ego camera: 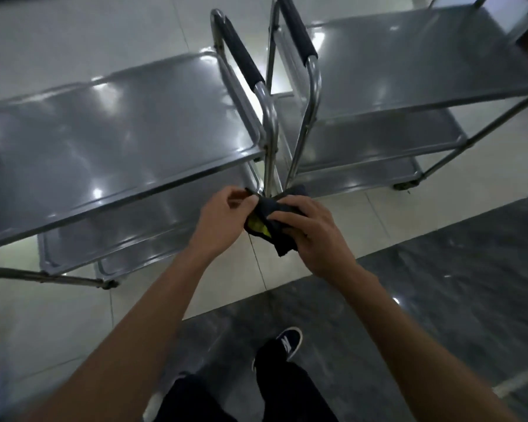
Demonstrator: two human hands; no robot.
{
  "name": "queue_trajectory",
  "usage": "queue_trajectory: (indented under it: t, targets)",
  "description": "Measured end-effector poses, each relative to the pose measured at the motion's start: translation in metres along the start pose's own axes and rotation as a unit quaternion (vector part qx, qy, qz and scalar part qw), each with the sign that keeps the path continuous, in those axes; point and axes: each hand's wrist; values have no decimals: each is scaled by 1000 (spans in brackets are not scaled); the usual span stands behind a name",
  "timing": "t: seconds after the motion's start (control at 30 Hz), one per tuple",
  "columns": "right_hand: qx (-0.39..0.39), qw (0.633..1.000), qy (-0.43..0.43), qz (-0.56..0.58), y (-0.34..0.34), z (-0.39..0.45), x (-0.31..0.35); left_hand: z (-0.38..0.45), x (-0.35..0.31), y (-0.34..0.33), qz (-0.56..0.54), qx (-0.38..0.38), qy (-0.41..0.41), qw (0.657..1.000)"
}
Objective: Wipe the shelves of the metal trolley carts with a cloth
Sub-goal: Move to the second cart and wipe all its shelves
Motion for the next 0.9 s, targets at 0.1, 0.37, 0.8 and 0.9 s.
queue_trajectory:
  t: [0.1,0.37,0.8,0.9]
  targets:
    - [30,998,55,-21,33,36,4,21,-33,18,-34,-41,13,998]
    - [76,979,156,-109,66,129,5,90,-69,51,-20,18,25,999]
    - [86,954,248,-148,79,265,-40,201,-91,97,-211,2,54,976]
    - [58,959,250,-118,80,288,-58,225,-99,98,-239,-35,52,969]
Point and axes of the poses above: each hand's wrist, its own z-axis towards the middle knuckle, its own y-axis out of the back of the hand, x = y × z, and after that the axes turned 13 degrees about z, right-handed
